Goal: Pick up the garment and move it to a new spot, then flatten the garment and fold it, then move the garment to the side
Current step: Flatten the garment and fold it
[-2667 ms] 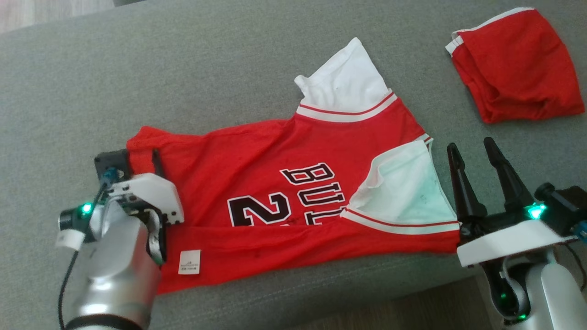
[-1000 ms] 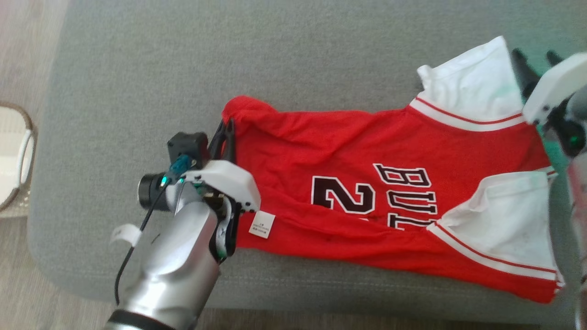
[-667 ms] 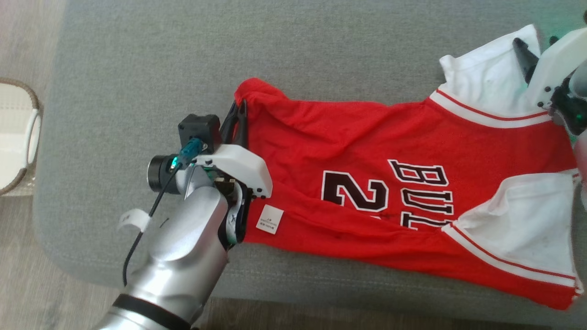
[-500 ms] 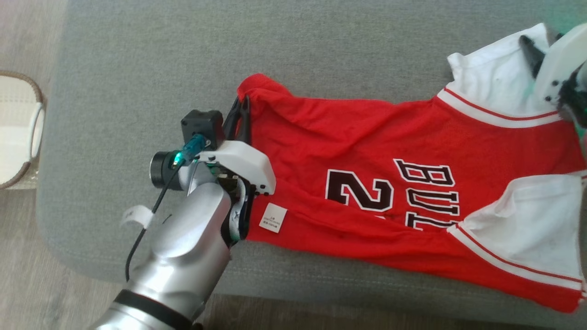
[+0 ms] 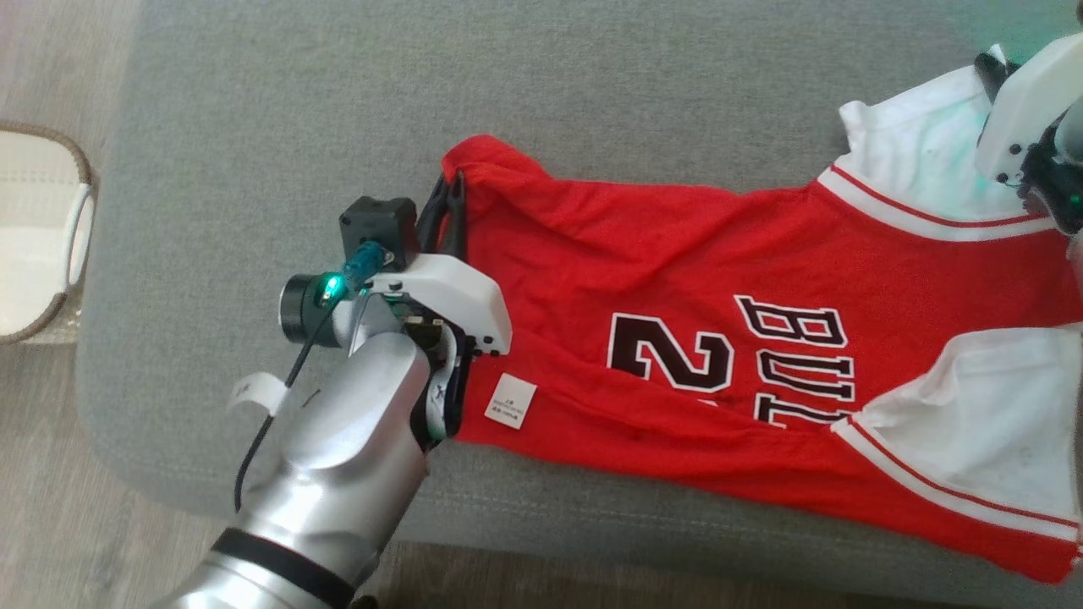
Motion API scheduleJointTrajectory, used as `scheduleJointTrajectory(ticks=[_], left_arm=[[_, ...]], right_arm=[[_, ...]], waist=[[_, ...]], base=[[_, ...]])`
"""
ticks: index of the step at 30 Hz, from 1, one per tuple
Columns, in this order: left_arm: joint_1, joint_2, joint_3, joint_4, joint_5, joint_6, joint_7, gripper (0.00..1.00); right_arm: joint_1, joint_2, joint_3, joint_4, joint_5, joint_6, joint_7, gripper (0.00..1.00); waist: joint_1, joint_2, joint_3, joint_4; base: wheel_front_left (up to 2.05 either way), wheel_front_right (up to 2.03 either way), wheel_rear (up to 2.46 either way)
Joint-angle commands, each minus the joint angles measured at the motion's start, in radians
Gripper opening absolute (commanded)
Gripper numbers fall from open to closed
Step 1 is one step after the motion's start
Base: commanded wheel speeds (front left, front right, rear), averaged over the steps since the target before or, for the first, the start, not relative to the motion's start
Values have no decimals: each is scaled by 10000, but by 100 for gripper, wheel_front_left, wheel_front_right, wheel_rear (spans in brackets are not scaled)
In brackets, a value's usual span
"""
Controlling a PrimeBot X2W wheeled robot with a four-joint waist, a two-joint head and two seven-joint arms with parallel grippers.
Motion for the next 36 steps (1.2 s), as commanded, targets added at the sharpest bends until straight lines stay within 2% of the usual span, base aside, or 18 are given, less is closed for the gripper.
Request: scheduleJointTrajectory(ticks=[1,10,14,23,29,36], left_arm=[[-275,193,384,-171,-57,45,-122,0],[-422,202,988,497,126,-204,-122,0],[-414,249,1400,684,197,-305,-122,0],[-163,255,1628,1107,351,-723,-122,0],[258,379,1382,1514,375,-1031,-105,0],[980,844,1310,1349,297,-1105,11,0]], right_arm=[[94,-39,193,-338,132,-4,-269,0],[147,-391,591,-679,893,-4,-2793,0],[270,-424,764,-522,1111,-4,-3437,0],[1003,-574,1487,-860,2049,-4,-3826,0],[2138,-856,1954,-1794,2955,-4,-3748,0],[3639,-1330,2044,-3178,3898,-4,-3300,0]], waist=[[-1,0,-100,-82],[-1,0,-674,-521],[-1,0,-860,-725],[-1,0,-1320,-894],[-1,0,-1949,-1007],[-1,0,-2667,-1207]], base=[[0,0,0],[0,0,0],[0,0,0],[0,0,0],[0,0,0],[0,0,0]])
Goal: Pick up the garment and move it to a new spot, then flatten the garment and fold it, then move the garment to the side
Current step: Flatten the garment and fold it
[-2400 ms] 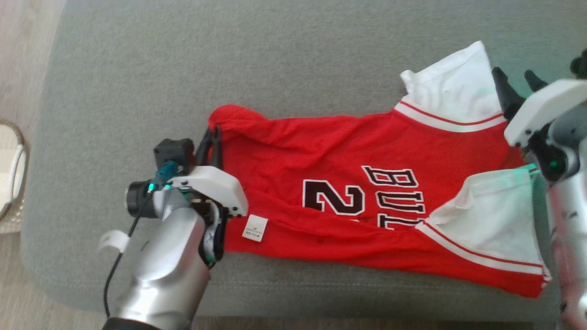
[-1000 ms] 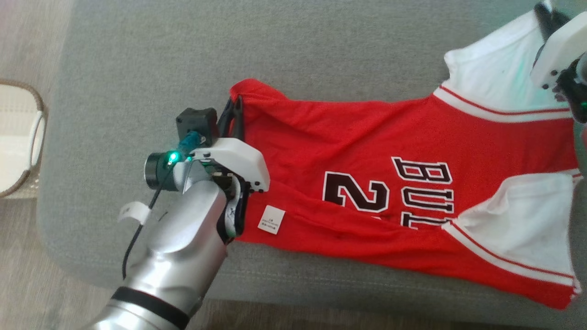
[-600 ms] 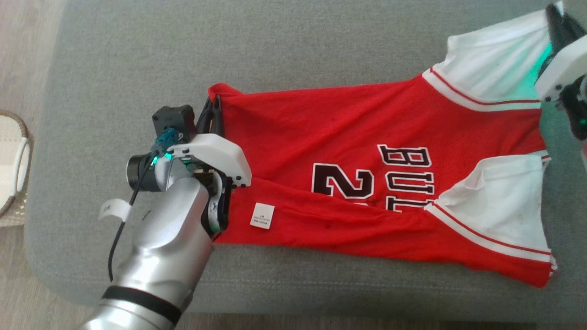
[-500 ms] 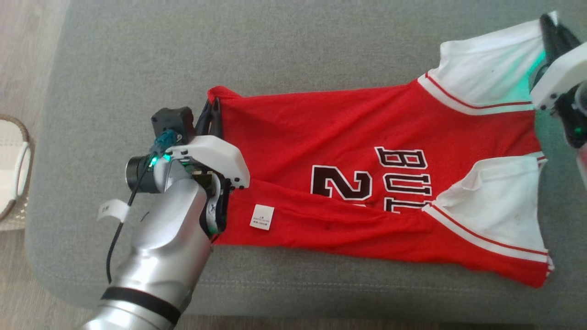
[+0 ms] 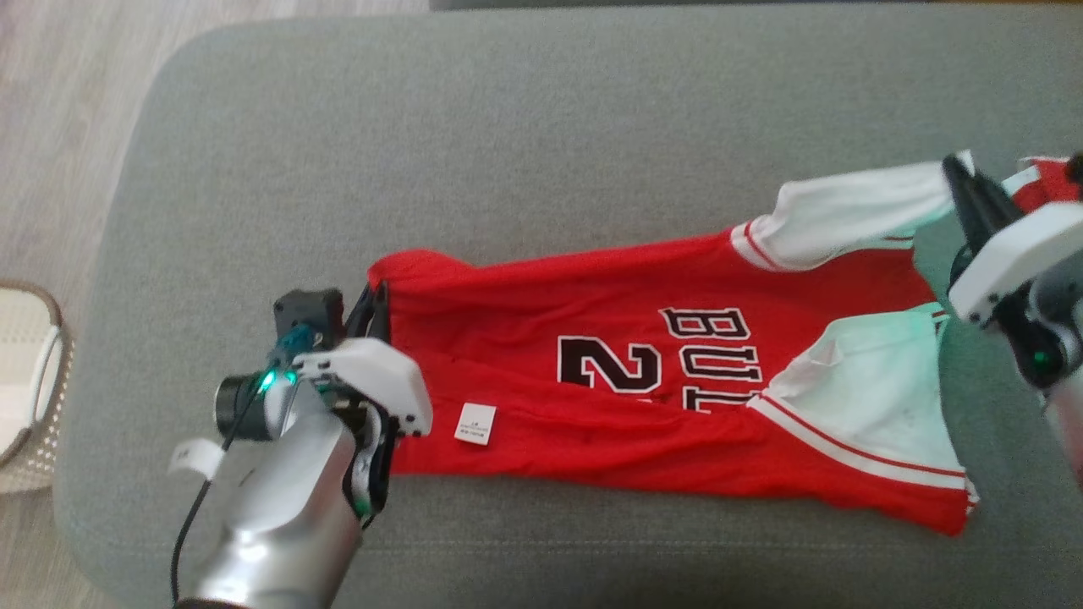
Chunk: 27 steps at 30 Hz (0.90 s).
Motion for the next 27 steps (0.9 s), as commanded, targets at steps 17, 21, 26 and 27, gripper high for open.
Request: scheduleJointTrajectory(ticks=[17,21,26,27], left_arm=[[1991,1863,-703,-3135,323,-42,1532,0],[2566,2237,-1000,-3942,381,50,2176,0],[3106,2703,-1037,-4810,296,241,2682,0],[3172,2772,-1036,-4949,290,282,2748,0]], right_arm=[[3329,-968,-979,-2870,-581,-4,1842,0],[4181,-1074,-1340,-3813,-757,-4,2904,0],[5161,-1179,-2030,-4884,-1010,-4,4212,0],[5342,-1179,-2173,-5080,-1075,-4,4477,0]], waist=[[0,-1,-1184,-256],[0,-1,-1276,-285],[0,-1,-1345,-281],[0,-1,-1353,-279]], base=[[0,0,0],[0,0,0],[0,0,0],[0,0,0]])
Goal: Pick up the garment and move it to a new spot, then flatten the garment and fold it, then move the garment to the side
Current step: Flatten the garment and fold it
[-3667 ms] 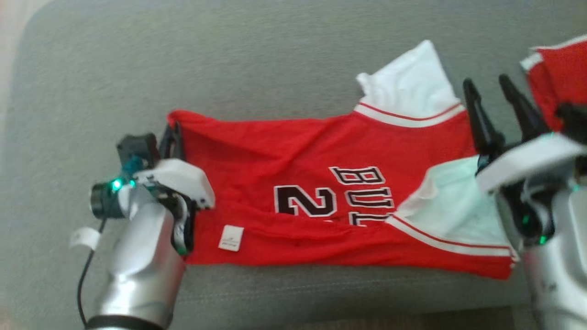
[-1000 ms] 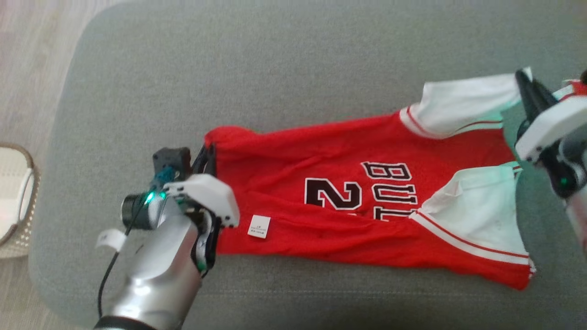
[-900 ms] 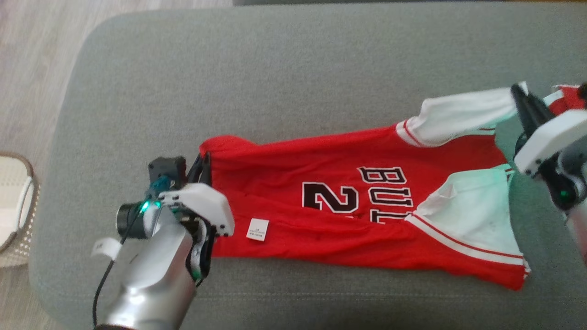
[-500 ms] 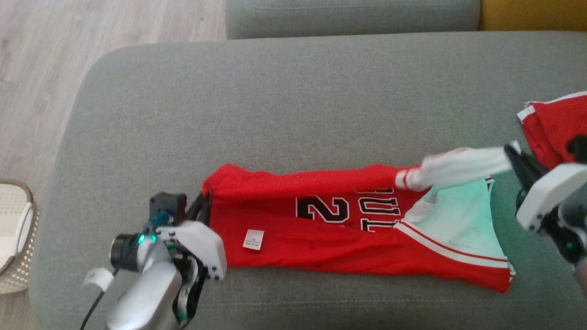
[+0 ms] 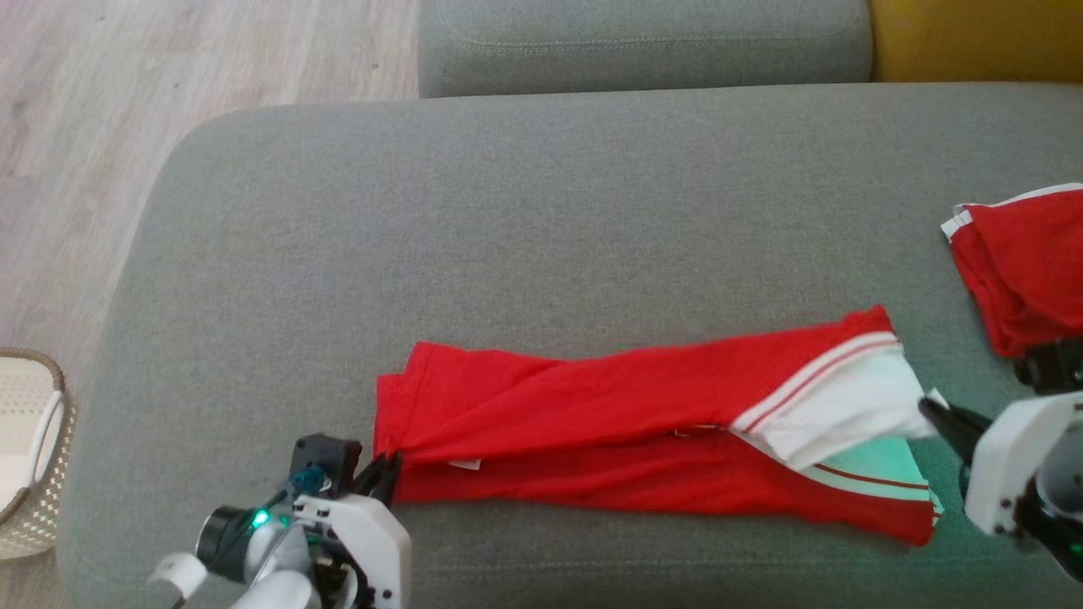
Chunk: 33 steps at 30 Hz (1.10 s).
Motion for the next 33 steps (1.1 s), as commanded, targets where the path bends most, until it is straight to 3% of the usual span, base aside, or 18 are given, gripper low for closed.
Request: scheduleJointTrajectory(ticks=[1,9,17,18,19,20,27,33], left_arm=[[-348,354,409,-460,6,107,32,0],[-247,456,288,-691,36,190,171,0],[-270,321,81,-186,39,68,86,0],[-279,282,111,-140,-15,51,32,15],[-299,246,175,-110,-64,77,-41,69],[-336,241,258,-59,-80,157,-149,100],[-278,230,650,-331,-222,499,-633,100],[-26,-175,1565,-1133,-553,1038,-2252,100]], right_arm=[[109,-415,-204,-565,-125,-4,309,0],[1120,-63,-1114,-1855,-599,-4,1907,0],[1752,399,-1765,-2335,-1101,-4,2768,0],[1787,493,-1899,-2330,-1163,-4,2812,0],[1820,576,-1996,-2365,-1224,-4,2816,90],[1916,857,-2282,-2409,-1225,-4,2833,100],[2108,1476,-2866,-2993,-1380,-4,2485,100],[1889,2501,-3128,-3860,-1024,-4,443,100]], waist=[[0,-1,-6,3],[0,-1,-40,-17],[0,-1,-74,-74],[0,-1,-86,-71],[0,-1,-103,-66],[0,-1,-148,-62],[0,-1,-307,-70],[0,-1,-453,-71]], base=[[0,0,0],[0,0,0],[0,0,0],[0,0,0],[0,0,0],[0,0,0],[0,0,0],[0,0,0]])
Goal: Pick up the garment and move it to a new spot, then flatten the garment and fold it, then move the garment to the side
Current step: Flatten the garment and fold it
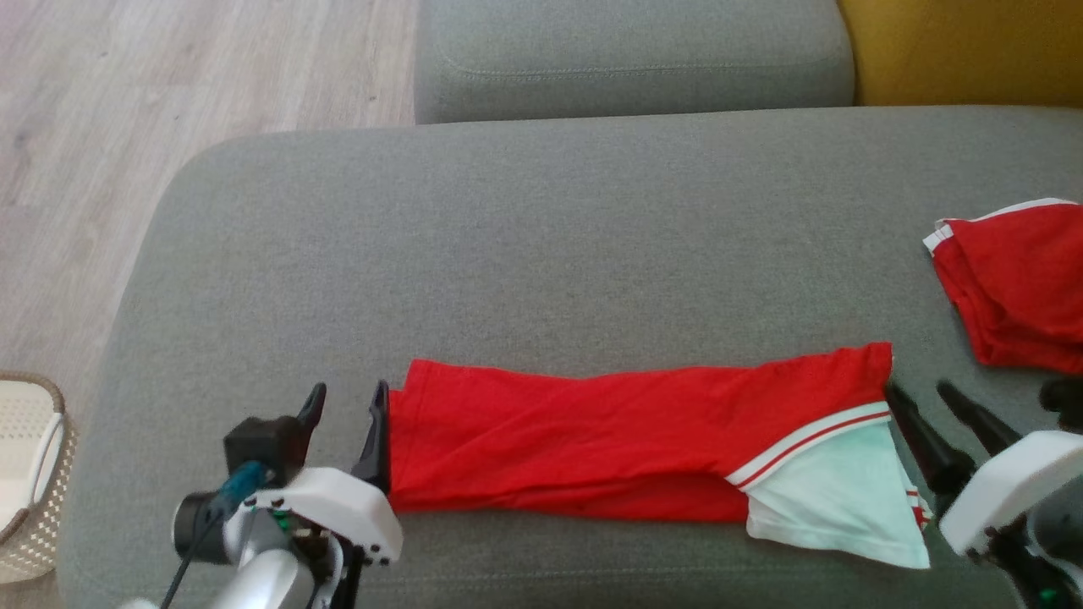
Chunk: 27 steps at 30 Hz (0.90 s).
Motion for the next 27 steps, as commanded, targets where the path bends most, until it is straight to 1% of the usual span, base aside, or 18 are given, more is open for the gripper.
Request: scheduleJointTrajectory(ticks=[1,4,7,9,12,15,19,22,27], left_arm=[[-290,44,507,-374,-65,89,-203,100],[-60,-402,1275,-838,-282,95,-594,100],[255,-910,2220,-1456,27,-30,-642,100],[596,-1263,2764,-1751,490,-246,-646,100],[1107,-1734,3272,-1859,1166,-762,-648,100],[1385,-2007,3610,-1727,1688,-1228,-649,100],[1334,-2222,3939,-1566,2200,-1643,-650,100],[1301,-2338,4070,-1384,2409,-1825,-650,100],[1218,-2449,4020,-1031,2533,-1945,-650,100]], right_arm=[[-393,-90,55,-457,124,-2,-345,100],[-373,624,-2,-672,589,-2,-1763,100],[-148,911,133,-583,451,-2,-3153,100],[6,1048,229,-307,174,-2,-3966,100],[120,1269,354,326,-192,-2,-4677,100],[59,1290,587,784,-508,-2,-4998,100],[-88,1237,484,1196,-570,-2,-5153,100],[-233,1234,149,1763,-853,-2,-4974,100],[-775,1519,-610,3001,-1047,-2,-4300,100]], waist=[[0,-1,-13,2],[0,-1,-45,24],[0,-1,-41,39],[0,-1,-27,23],[0,-1,-19,-26],[0,-1,15,-69],[0,-1,90,-47],[0,-1,154,-42],[0,-1,481,-31]], base=[[0,0,0],[0,0,0],[0,0,0],[0,0,0],[0,0,0],[0,0,0],[0,0,0],[0,0,0],[0,0,0]])
